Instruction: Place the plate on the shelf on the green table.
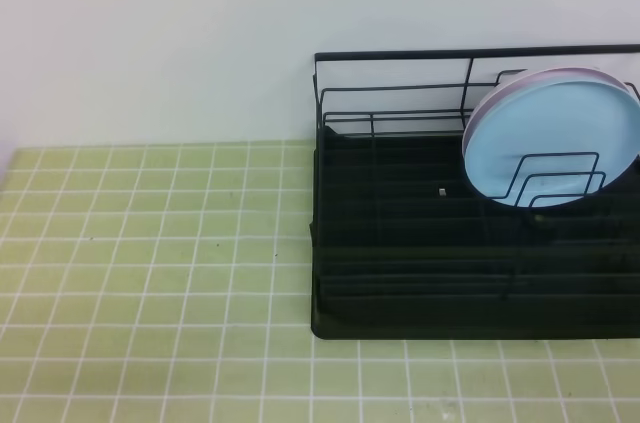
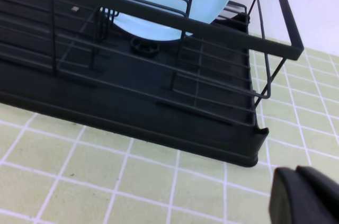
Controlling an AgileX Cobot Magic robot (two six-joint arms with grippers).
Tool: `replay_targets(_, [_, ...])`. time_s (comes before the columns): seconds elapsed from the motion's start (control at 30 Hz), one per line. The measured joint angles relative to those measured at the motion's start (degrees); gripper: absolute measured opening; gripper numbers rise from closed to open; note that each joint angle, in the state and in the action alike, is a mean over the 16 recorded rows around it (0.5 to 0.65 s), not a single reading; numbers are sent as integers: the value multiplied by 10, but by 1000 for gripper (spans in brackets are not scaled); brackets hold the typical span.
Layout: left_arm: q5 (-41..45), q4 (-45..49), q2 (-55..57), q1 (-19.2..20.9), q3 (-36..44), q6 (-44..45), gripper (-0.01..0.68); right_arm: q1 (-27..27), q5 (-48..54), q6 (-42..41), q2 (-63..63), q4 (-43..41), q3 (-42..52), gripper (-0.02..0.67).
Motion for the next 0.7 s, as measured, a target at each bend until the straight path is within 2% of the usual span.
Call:
replay_targets(0.27, [80, -33, -19, 35, 8, 73, -2, 0, 0, 0, 0, 0, 0, 1])
replay_targets(0.5, [72, -55, -42, 61, 43, 81, -2, 0, 0, 0, 0, 0, 0, 1])
replay_targets(0.7, [46, -56, -54, 65, 81, 72, -2, 0, 0, 0, 0, 0, 0, 1])
